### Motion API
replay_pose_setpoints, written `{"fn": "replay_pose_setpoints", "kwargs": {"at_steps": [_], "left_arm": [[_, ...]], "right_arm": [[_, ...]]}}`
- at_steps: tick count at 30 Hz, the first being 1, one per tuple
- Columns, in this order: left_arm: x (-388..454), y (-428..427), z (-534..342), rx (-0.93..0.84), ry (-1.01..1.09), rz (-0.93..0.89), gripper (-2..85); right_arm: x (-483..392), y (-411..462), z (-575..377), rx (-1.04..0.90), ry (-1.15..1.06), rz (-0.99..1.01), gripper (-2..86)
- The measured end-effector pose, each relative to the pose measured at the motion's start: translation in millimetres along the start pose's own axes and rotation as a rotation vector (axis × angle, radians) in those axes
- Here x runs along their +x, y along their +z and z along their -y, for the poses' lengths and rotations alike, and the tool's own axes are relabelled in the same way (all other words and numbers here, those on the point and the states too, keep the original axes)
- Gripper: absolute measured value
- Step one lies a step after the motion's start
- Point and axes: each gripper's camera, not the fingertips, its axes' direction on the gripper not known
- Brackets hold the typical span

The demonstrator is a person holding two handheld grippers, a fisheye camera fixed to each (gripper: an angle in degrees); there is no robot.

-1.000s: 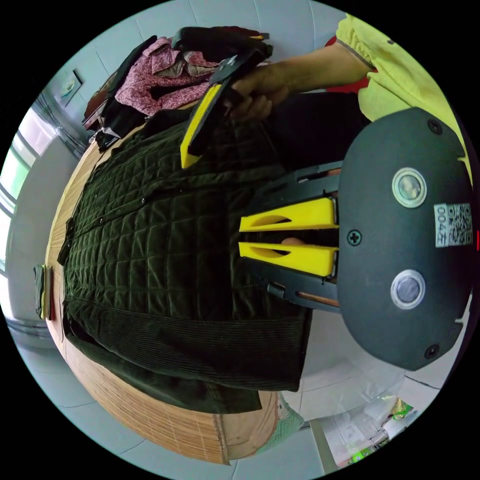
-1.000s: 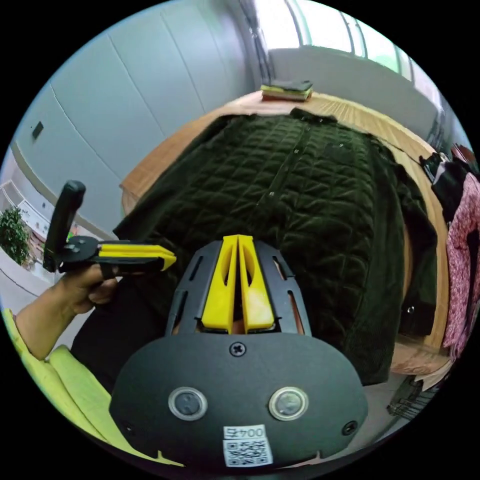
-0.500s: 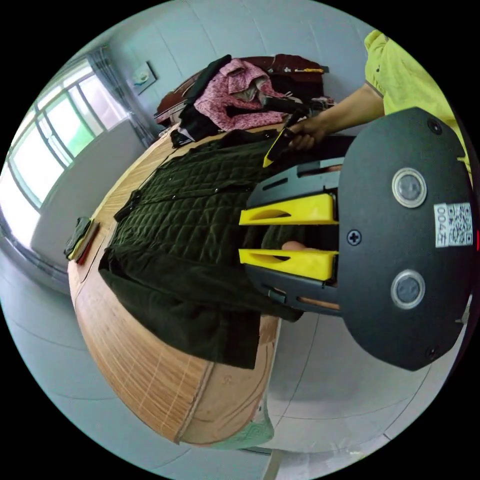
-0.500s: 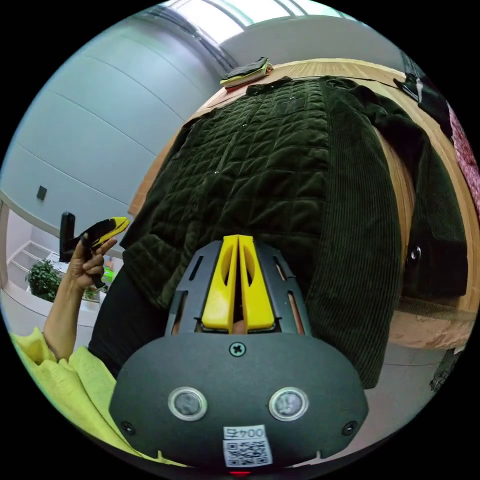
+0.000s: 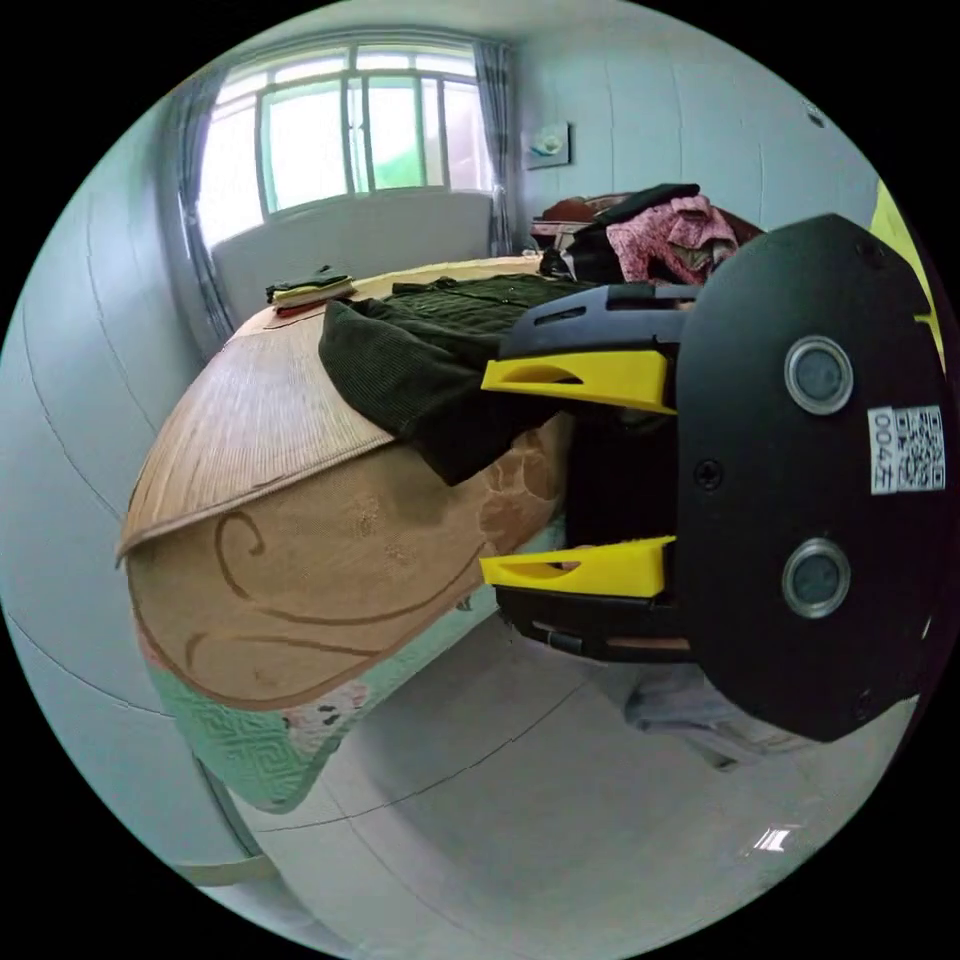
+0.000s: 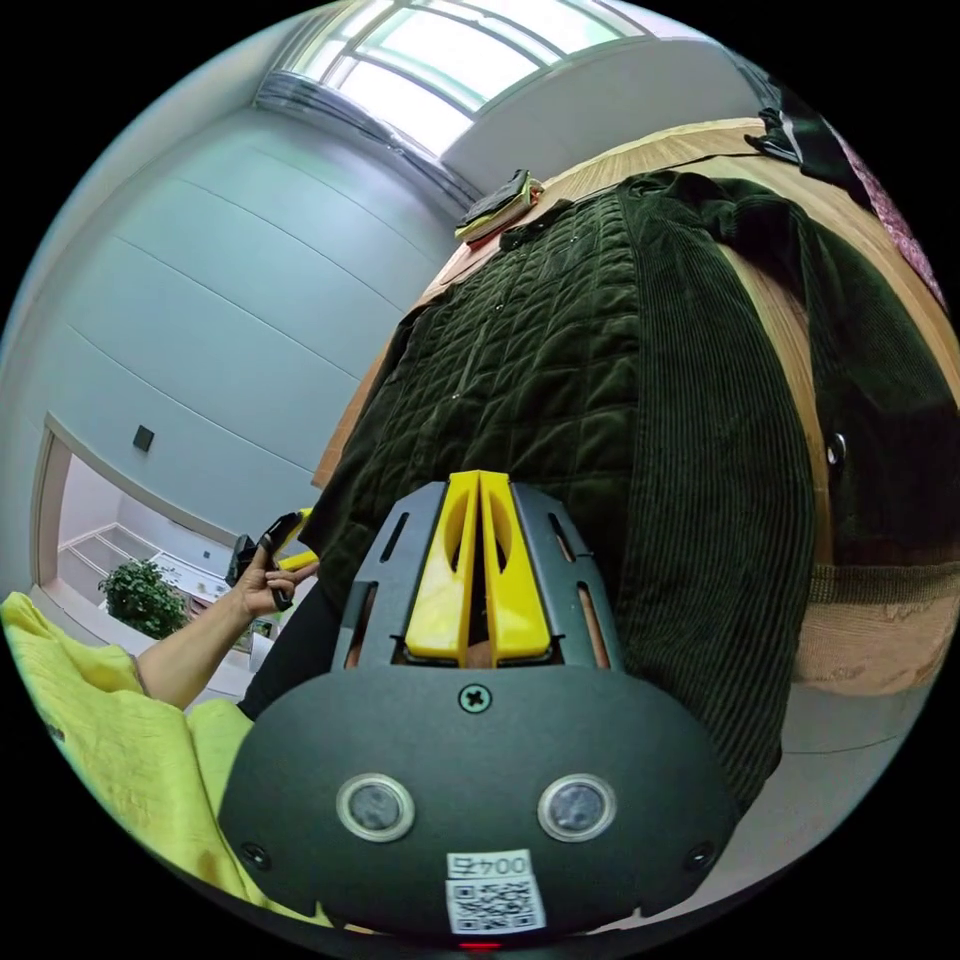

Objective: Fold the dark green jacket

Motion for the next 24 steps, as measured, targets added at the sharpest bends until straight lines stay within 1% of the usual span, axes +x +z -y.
{"fn": "replay_pose_setpoints", "kwargs": {"at_steps": [1,3,5,7,10,12,13,14,16,19,21,22,24], "left_arm": [[-3.8,2.7,0.8,-0.003,-0.004,-0.025,20.4],[-15.2,15.1,3.8,-0.032,-0.028,-0.168,19.8],[-17.1,22.0,7.3,-0.049,-0.024,-0.209,18.7],[-15.9,25.9,13.0,-0.058,-0.006,-0.212,17.4],[-17.3,31.2,21.2,-0.065,-0.029,-0.288,13.1],[-20.3,31.2,26.0,-0.052,-0.045,-0.38,7.4],[-21.0,30.3,27.1,-0.052,-0.048,-0.385,6.1],[-19.2,26.4,29.5,-0.054,-0.031,-0.372,5.8],[-9.2,15.6,35.4,-0.066,0.006,-0.287,5.3],[30.6,-11.7,57.0,-0.098,0.129,-0.158,4.7],[79.4,-39.4,84.3,-0.093,0.281,-0.043,4.1],[93.2,-46.5,92.8,-0.092,0.32,-0.019,3.9],[155.1,-75.9,130.4,-0.082,0.498,0.109,3.2]], "right_arm": [[1.1,0.9,-0.6,0.006,0.011,0.002,-0.7],[2.0,3.8,-1.2,0.012,0.035,-0.009,-0.7],[0.0,7.9,-2.3,0.014,0.045,-0.032,-0.7],[-5.7,16.7,-2.9,-0.006,0.042,-0.081,-0.7],[-11.1,27.2,-2.2,-0.04,0.032,-0.13,-0.8],[-10.2,29.4,-2.2,-0.04,0.039,-0.123,-0.7],[-7.7,30.1,-2.1,-0.04,0.052,-0.107,-0.7],[-6.4,30.4,-2.0,-0.04,0.058,-0.099,-0.7],[-3.9,31.6,-2.3,-0.038,0.072,-0.08,-0.7],[-5.7,34.4,-3.7,-0.038,0.065,-0.084,-0.7],[-4.7,35.6,-4.1,-0.039,0.067,-0.075,-0.7],[-3.7,36.3,-4.3,-0.04,0.069,-0.068,-0.7],[-3.0,37.1,-4.7,-0.041,0.068,-0.061,-0.7]]}}
